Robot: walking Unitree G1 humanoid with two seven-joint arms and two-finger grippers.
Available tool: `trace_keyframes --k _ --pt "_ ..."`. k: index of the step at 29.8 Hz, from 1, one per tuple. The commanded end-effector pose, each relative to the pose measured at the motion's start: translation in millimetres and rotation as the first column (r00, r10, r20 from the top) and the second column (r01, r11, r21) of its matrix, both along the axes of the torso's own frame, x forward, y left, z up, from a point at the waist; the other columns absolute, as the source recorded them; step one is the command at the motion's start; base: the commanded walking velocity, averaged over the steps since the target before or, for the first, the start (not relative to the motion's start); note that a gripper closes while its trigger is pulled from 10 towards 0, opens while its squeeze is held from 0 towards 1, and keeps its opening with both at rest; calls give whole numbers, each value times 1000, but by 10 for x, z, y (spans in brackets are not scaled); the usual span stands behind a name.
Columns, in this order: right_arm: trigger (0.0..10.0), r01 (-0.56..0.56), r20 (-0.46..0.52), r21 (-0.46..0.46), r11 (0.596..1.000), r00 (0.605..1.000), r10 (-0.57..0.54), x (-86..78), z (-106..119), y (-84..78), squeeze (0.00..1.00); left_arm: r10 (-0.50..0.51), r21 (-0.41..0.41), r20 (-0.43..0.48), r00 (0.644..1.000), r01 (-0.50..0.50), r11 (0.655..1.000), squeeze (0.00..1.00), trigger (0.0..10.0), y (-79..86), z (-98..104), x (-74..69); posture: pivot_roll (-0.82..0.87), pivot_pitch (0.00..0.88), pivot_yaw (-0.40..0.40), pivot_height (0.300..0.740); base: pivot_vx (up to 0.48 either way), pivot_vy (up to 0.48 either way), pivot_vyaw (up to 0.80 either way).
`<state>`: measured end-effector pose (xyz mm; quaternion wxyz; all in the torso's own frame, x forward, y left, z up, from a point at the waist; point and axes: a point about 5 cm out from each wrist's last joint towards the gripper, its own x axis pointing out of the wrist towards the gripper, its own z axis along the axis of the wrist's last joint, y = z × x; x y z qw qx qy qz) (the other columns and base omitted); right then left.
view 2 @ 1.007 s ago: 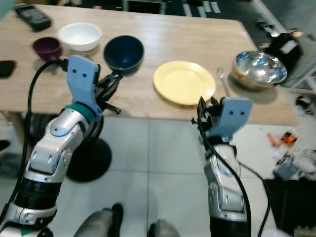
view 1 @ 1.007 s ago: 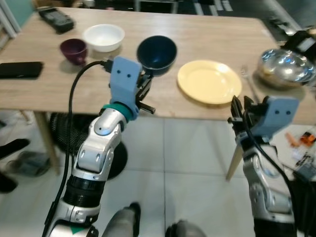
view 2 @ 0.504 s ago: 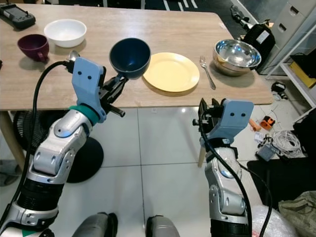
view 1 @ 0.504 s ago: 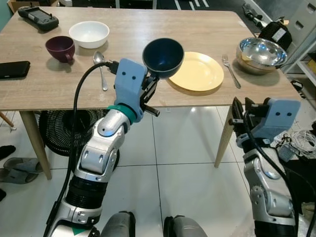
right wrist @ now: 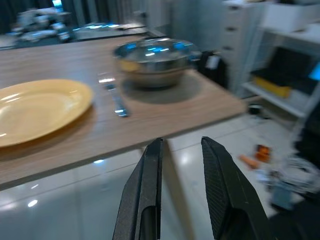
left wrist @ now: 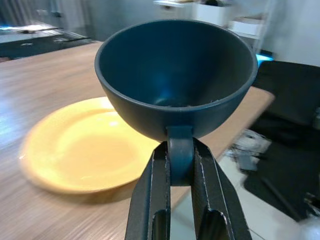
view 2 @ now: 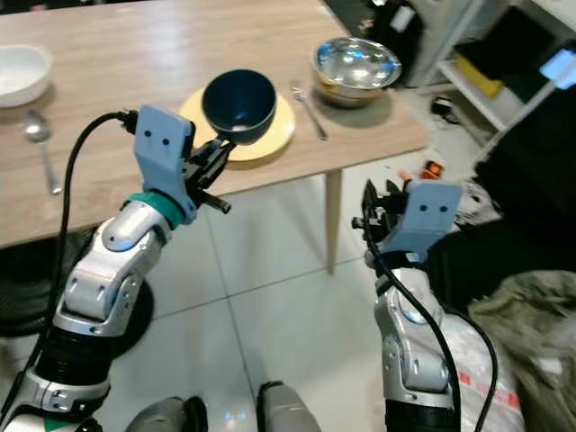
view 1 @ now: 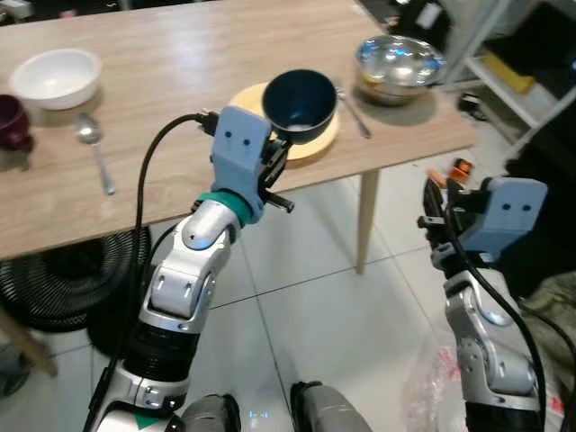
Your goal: Setting the table
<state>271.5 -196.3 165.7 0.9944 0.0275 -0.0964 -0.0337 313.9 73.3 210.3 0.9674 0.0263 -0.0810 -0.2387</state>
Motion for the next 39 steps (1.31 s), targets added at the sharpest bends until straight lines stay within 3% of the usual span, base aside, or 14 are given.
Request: trace_keyframes --k 1,14,39 --pt "10000 8 -19 3 1000 1000 -8 -25 -36 -19 0 -4 25 -18 1000 5 1000 0 10000 13 -66 -15 36 30 18 740 0 0 -800" --pt "10000 8 -31 -6 1000 999 -8 -26 -57 -19 0 -19 67 -38 999 22 998 0 10000 5 -156 -34 34 31 16 740 0 0 -800" --pt "10000 11 -35 -10 1000 999 -11 -19 -55 -16 0 -38 71 -26 999 40 997 0 10000 -37 -139 -25 31 29 19 740 0 0 -800"
